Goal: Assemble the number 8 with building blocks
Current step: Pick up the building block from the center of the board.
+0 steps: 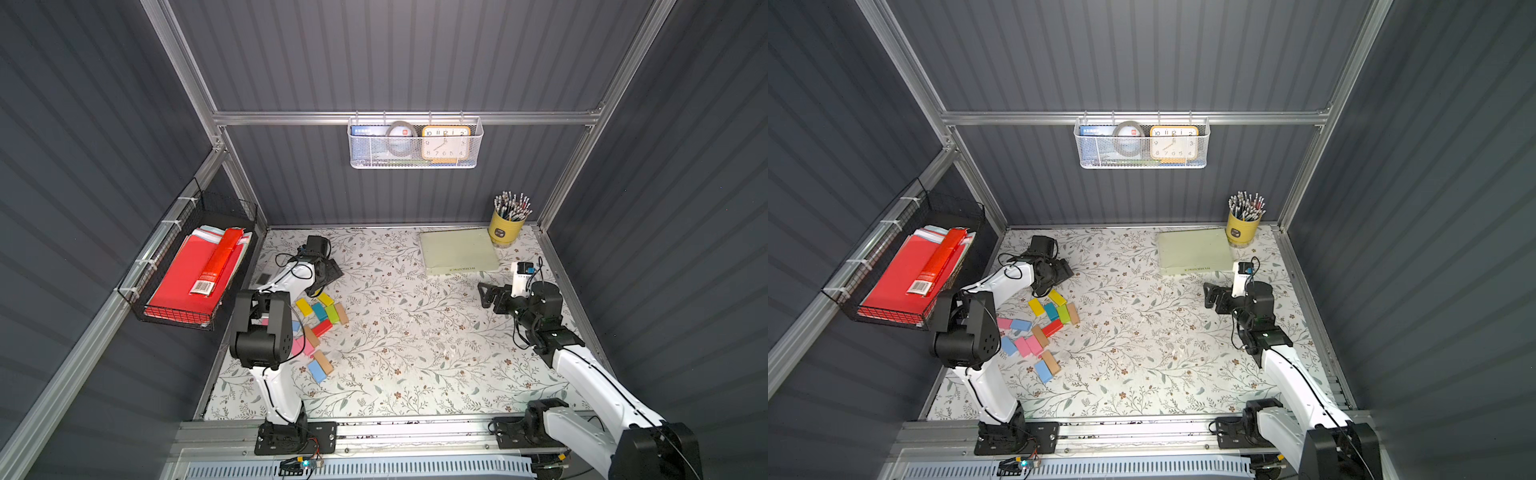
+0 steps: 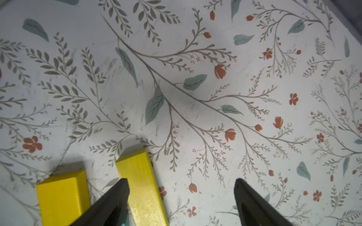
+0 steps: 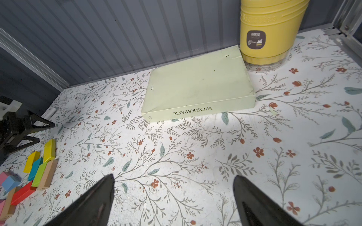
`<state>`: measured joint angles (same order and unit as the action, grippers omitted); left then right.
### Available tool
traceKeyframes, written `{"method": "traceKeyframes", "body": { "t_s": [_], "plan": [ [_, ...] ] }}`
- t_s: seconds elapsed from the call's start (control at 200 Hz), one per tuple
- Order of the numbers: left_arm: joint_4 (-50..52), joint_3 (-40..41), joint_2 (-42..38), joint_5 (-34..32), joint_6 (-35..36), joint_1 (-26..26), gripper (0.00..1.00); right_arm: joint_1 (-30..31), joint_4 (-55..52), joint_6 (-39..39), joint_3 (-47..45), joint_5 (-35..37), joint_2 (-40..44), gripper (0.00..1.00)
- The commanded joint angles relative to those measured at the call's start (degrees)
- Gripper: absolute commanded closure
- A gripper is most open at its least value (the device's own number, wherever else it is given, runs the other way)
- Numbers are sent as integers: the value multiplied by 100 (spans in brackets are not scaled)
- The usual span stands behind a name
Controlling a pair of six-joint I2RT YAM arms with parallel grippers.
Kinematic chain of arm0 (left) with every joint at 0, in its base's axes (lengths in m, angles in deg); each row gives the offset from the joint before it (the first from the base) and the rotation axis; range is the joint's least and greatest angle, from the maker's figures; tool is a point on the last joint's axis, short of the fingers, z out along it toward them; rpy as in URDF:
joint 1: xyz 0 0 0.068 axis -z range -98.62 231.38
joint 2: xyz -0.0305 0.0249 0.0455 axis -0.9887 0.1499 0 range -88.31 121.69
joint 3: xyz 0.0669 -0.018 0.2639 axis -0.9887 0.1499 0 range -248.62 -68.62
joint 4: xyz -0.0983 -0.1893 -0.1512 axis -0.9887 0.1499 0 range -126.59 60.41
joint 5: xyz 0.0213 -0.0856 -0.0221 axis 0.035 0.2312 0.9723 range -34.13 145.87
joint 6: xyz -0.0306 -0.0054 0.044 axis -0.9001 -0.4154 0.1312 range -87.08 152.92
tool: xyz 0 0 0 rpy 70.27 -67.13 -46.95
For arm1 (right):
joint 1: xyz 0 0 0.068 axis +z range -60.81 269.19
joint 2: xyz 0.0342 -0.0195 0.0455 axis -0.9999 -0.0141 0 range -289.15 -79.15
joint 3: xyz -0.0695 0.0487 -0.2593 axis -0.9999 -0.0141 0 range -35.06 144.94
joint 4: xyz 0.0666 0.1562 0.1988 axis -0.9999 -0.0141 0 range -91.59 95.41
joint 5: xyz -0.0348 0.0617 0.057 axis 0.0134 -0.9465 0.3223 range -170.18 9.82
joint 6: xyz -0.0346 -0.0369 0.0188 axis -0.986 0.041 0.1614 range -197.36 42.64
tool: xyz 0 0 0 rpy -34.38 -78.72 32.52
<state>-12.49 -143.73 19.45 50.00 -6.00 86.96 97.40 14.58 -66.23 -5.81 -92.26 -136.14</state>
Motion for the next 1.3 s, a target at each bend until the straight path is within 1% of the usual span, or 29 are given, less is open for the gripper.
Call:
{"method": "traceKeyframes", "body": {
  "t_s": [0.0,0.12,0.225,0.45,0.61,0.63,0.705,0.92,1.115,1.296],
  "plan": [
    [206,-61,82,-47,-165,-22,14,41,-70,78,89,-132,65,1],
    [245,-55,182,-61,-224,-31,15,58,-86,99,86,-187,52,1],
    [201,55,177,-161,-346,-31,19,69,-70,108,58,-189,48,1],
    [248,159,214,-467,-553,-27,20,89,-60,117,50,-203,-9,1],
    [193,172,202,-529,-600,-31,20,97,-53,130,54,-207,-75,1],
    [177,366,197,-529,-608,-31,20,101,-54,126,54,-200,-85,1],
    [163,403,192,-563,-642,-26,21,107,-42,126,54,-207,-109,1],
    [70,596,190,-538,-705,-22,27,107,-42,126,54,-205,-157,1],
    [69,499,309,-571,-689,-22,32,111,-47,143,39,-200,-181,1],
    [76,387,420,-600,-670,-22,40,119,-51,152,44,-199,-188,1]
  ]
}}
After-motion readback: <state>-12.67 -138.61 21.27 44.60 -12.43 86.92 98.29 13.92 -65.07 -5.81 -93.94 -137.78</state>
